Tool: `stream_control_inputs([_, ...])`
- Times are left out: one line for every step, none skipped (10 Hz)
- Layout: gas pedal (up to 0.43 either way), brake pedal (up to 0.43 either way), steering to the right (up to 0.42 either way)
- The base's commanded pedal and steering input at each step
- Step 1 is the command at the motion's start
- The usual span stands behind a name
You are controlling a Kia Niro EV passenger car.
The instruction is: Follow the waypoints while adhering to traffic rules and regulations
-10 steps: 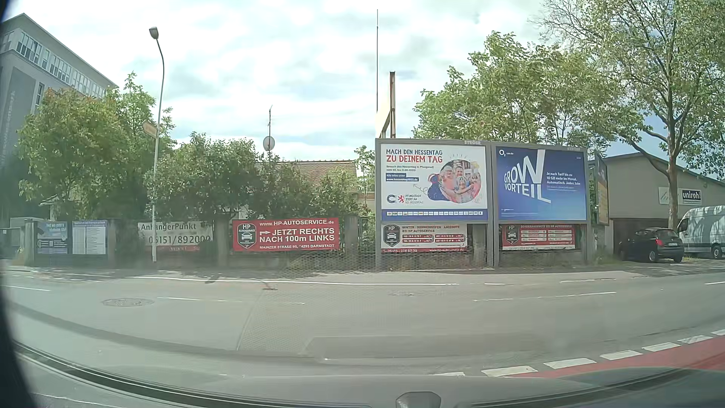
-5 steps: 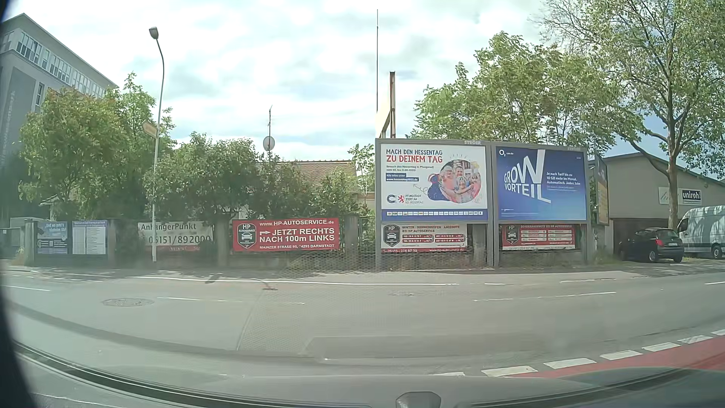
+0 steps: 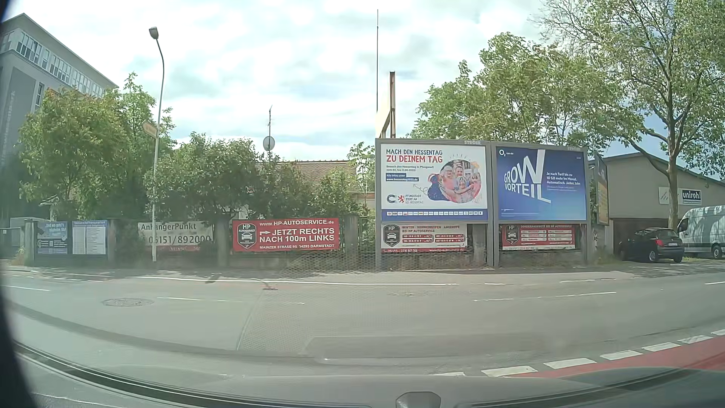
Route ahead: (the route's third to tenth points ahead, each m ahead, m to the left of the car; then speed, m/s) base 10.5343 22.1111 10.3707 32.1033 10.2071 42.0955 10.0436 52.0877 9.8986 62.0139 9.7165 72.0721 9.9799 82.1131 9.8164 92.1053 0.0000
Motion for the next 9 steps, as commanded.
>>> stream_control_inputs([0.0,0.177,-0.219])
stream_control_inputs([0.0,0.177,-0.219])
stream_control_inputs([0.0,0.159,-0.219])
stream_control_inputs([0.0,0.018,-0.221])
stream_control_inputs([0.0,0.018,-0.223])
stream_control_inputs([0.0,0.018,-0.225])
stream_control_inputs([0.02,0.018,-0.226])
stream_control_inputs([0.079,0.018,-0.228])
stream_control_inputs([0.079,0.018,-0.229])
